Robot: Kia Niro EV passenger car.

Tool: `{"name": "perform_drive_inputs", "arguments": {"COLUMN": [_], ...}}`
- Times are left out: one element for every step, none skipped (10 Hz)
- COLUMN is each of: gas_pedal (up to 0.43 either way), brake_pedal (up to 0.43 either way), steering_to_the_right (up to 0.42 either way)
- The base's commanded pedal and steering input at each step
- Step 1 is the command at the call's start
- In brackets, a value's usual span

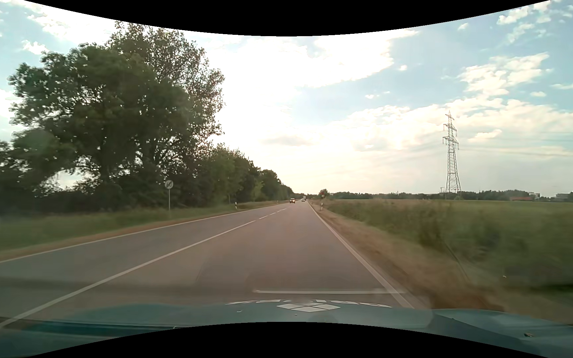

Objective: Follow the waypoints while adhering to traffic rules and regulations

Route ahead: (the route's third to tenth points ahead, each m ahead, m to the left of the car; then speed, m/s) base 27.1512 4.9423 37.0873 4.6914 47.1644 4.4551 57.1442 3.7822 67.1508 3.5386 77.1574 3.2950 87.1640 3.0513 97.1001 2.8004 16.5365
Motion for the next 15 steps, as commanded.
{"name": "perform_drive_inputs", "arguments": {"gas_pedal": [0.280, 0.339, 0.461, 0.669, 0.862, 1.000, 1.000, 1.000, 1.000, 1.000, 1.000, 1.000, 1.000, 1.000, 1.000], "brake_pedal": [0.000, 0.000, 0.000, 0.000, 0.000, 0.000, 0.000, 0.000, 0.000, 0.000, 0.000, 0.000, 0.000, 0.000, 0.000], "steering_to_the_right": [0.001, 0.002, 0.002, 0.001, 0.001, 0.001, 0.000, 0.000, 0.000, 0.000, 0.000, 0.000, -0.001, -0.001, -0.002]}}
